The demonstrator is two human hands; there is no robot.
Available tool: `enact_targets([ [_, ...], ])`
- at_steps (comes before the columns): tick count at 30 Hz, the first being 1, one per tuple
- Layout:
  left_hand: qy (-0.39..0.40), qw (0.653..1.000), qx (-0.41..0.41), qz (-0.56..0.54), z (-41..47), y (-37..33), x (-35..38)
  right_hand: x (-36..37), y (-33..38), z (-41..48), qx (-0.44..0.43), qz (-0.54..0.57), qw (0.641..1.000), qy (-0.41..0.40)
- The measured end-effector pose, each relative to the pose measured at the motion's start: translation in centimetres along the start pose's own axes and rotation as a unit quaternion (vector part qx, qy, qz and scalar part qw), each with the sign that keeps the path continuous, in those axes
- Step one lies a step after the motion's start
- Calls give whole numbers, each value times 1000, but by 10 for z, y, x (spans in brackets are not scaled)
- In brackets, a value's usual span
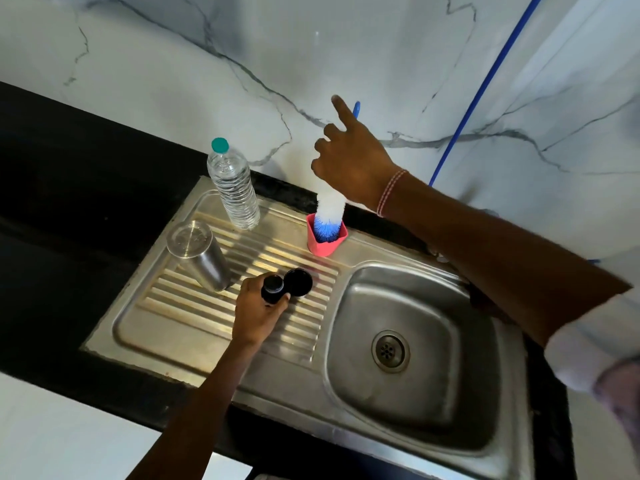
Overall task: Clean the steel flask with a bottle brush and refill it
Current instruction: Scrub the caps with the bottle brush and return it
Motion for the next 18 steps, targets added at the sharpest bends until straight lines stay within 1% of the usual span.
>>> enact_targets([
  [2, -5, 1000, 8, -8, -8, -5, -1, 1, -4, 4, 6, -9, 999, 35],
  [4, -5, 1000, 11, -11, -15, -7, -3, 5, -8, 6, 9, -9, 999, 42],
  [8, -4, 999, -4, -49, -22, -3, -6, 14, -11, 6, 2, -8, 1000, 24],
  [12, -8, 998, -12, -53, -25, 0, -6, 7, -19, -2, 3, 8, 1000, 11],
  [16, -7, 998, -18, -55, -29, 0, -6, -2, -37, -21, 37, 17, 999, -9],
  [18, -5, 998, -23, -60, -31, -1, -7, -6, -46, -34, 72, 16, 997, -26],
])
Point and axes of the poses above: each hand's wrist, its own z-axis towards the middle knuckle, its own x-axis out of the palm, y = z × x, the point moved 1 cm from there along z, towards the middle knuckle, and after that the axes turned 10 degrees about z, right-handed, at the moved point
